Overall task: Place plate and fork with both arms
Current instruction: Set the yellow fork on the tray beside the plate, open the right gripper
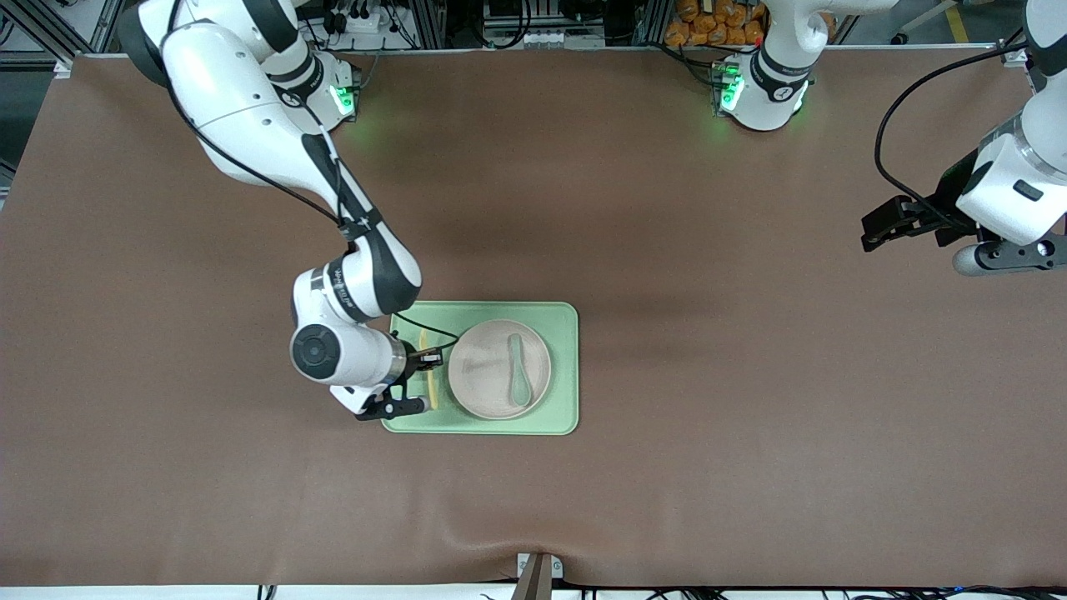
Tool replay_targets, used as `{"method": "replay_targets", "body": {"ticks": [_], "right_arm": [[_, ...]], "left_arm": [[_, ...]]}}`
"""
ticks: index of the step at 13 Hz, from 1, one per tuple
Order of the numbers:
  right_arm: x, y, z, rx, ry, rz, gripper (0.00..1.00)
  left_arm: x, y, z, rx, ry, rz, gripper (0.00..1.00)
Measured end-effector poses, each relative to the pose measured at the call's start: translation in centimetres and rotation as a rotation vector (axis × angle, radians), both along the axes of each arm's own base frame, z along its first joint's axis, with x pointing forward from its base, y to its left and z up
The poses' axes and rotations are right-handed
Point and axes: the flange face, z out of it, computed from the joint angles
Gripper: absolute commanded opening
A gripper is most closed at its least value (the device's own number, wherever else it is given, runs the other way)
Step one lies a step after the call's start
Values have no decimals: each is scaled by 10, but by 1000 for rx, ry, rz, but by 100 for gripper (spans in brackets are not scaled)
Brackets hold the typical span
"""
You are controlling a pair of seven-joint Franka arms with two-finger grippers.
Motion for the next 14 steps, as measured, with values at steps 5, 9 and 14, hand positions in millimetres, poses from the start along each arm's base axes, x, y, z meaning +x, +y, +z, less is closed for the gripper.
{"method": "replay_targets", "body": {"ticks": [5, 9, 14], "right_arm": [[-5, -4, 0, 22, -11, -10, 0], [-7, -4, -2, 21, -12, -10, 79], [-2, -12, 1, 18, -23, -18, 100]], "left_arm": [[1, 3, 0, 0, -1, 5, 100], [1, 8, 2, -1, -7, 15, 100], [1, 9, 4, -1, -10, 16, 100]]}}
